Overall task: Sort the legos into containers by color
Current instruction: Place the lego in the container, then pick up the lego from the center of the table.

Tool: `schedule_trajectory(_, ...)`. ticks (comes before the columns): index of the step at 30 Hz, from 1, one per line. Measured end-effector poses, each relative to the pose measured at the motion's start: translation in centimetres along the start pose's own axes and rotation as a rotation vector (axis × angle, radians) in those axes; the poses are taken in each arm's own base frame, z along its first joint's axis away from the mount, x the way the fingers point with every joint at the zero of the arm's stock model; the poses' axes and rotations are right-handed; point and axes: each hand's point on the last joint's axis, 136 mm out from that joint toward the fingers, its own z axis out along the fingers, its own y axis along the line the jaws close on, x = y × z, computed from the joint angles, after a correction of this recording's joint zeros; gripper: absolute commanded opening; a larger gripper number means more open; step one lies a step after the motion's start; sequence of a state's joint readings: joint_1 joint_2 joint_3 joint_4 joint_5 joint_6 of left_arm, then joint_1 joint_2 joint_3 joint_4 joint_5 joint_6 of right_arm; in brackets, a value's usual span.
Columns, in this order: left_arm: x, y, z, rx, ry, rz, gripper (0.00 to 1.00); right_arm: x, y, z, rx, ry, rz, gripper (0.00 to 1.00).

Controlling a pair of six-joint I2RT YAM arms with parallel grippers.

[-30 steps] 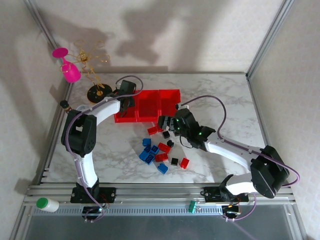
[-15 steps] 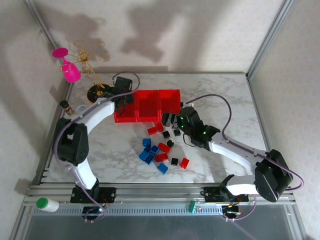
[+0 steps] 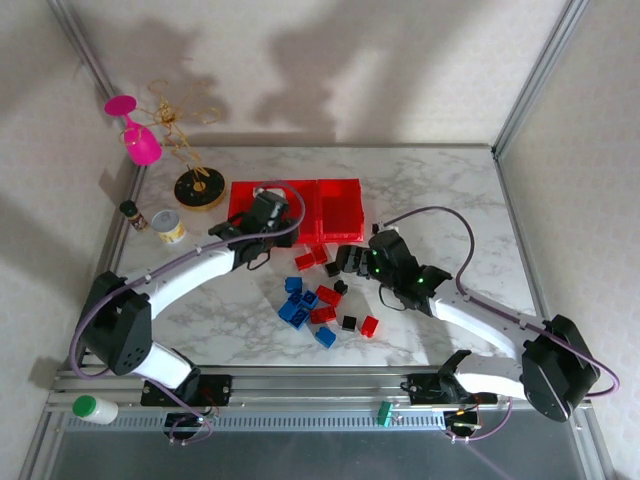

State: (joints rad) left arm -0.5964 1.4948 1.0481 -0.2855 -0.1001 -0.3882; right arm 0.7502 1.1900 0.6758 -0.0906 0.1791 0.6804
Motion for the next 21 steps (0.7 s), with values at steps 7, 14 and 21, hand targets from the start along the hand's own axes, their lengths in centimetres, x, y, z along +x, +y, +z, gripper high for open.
schedule_trajectory(7,2.9,-2.4,0.0,0.042,0.040,0.070,0.63,3.4,-1.8,0.5,0.014,0.081,0.033,0.99)
schedule_trajectory(14,7.4,-4.7,2.5,0.054,0.143,0.212,0.68,3.2,-1.6,0.6,0.003,0.070,0.042,0.99)
schedule_trajectory(21,9.0,-4.5,4.7,0.022,0.199,0.286,0.73,3.0,-1.6,0.5,0.002,0.065,0.045,0.99)
